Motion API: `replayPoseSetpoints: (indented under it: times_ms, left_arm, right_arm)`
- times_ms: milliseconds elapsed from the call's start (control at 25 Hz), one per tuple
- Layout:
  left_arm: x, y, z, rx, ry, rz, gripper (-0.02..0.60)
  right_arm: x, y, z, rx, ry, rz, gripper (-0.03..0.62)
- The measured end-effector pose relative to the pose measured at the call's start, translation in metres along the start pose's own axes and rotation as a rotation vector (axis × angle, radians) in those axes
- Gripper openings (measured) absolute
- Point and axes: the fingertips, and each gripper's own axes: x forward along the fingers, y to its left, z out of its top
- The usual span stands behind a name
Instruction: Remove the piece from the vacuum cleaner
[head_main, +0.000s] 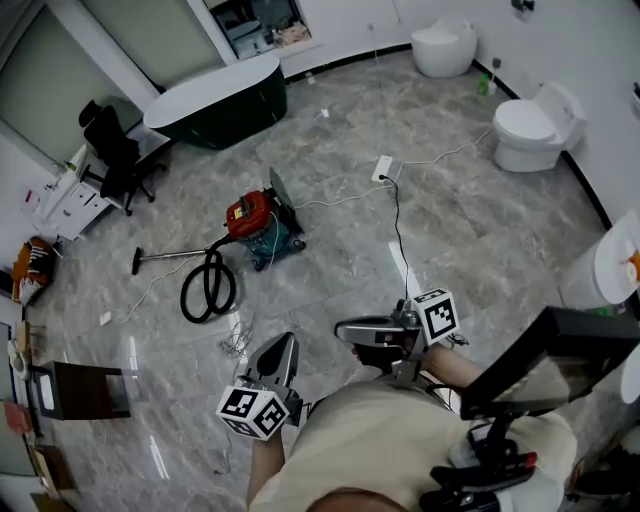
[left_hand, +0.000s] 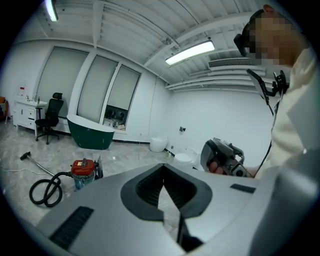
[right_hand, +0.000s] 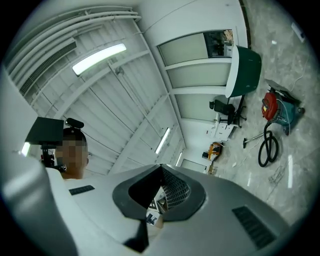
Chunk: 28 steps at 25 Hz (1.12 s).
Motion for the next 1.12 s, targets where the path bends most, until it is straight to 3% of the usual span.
replayPoseSetpoints:
  times_ms: [120, 360, 560, 760, 1120]
  left_arm:
    - [0.016, 0.006, 0.001, -0.019, 0.017, 0.017, 0.003]
    - [0.040, 0.011, 0.012, -0.004, 0.021, -0.034, 0.003]
    - [0.065, 0.026, 0.036, 0.061, 0.024, -0.088, 0.003]
    - [0.079, 0.080, 0.052, 0.068, -0.023, -0.080, 0.003]
    - [0.070, 0.201, 0.074, -0.010, -0.026, -0.079, 0.003]
  right_arm:
    - [-0.006, -0.006, 0.016, 0.015, 0.010, -0.009, 0.001]
    - [-0.013, -0.012, 0.045, 0.031, -0.038, -0.020, 0.000]
    - [-0.005, -0.013, 0.071, -0.065, -0.054, -0.102, 0.002]
    - [0.031, -0.041, 0.098, -0.218, 0.018, -0.155, 0.002]
    - [0.137, -0.114, 0.122, -0.180, 0.048, -0.213, 0.002]
